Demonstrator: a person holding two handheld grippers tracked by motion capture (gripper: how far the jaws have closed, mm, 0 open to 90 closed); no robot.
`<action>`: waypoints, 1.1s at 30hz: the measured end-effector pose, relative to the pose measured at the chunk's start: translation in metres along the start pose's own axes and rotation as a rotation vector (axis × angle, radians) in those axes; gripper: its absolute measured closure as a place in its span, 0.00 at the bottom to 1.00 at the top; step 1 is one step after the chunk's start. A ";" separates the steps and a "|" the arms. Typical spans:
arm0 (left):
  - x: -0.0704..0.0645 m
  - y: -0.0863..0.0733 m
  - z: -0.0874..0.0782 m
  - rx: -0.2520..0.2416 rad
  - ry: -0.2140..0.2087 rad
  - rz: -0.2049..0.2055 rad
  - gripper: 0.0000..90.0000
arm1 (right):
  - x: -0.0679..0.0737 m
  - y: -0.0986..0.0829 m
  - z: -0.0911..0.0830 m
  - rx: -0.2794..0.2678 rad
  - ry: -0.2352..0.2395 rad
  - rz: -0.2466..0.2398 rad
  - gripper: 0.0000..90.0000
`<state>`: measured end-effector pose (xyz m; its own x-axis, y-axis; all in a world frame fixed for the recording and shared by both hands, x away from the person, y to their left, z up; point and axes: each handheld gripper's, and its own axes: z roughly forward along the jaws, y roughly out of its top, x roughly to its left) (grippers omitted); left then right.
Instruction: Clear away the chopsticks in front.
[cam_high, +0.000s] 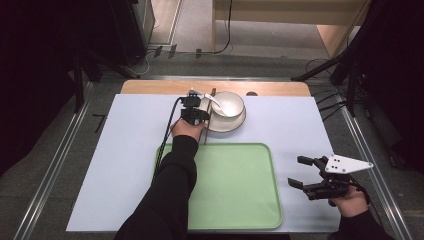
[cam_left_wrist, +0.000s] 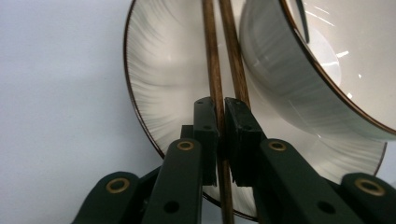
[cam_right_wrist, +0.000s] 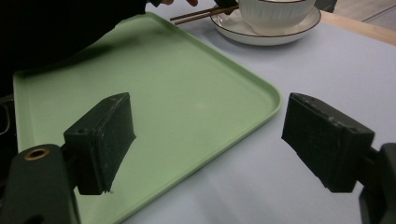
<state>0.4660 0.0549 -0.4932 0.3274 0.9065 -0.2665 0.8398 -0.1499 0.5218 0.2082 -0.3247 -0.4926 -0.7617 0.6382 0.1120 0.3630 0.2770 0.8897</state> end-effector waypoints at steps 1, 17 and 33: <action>0.000 0.000 0.000 0.000 0.001 -0.008 0.95 | 0.000 0.000 0.000 -0.001 0.001 0.000 0.20; 0.026 0.001 -0.047 -0.020 -0.058 -0.044 0.96 | 0.001 0.000 0.000 0.003 0.002 -0.005 0.20; 0.062 -0.065 -0.109 -0.030 -0.117 -0.013 0.95 | 0.002 0.001 0.001 0.012 -0.003 -0.006 0.20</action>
<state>0.3849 0.1640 -0.4552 0.3664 0.8556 -0.3657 0.8318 -0.1250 0.5409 0.2073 -0.3220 -0.4922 -0.7624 0.6385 0.1055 0.3648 0.2894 0.8850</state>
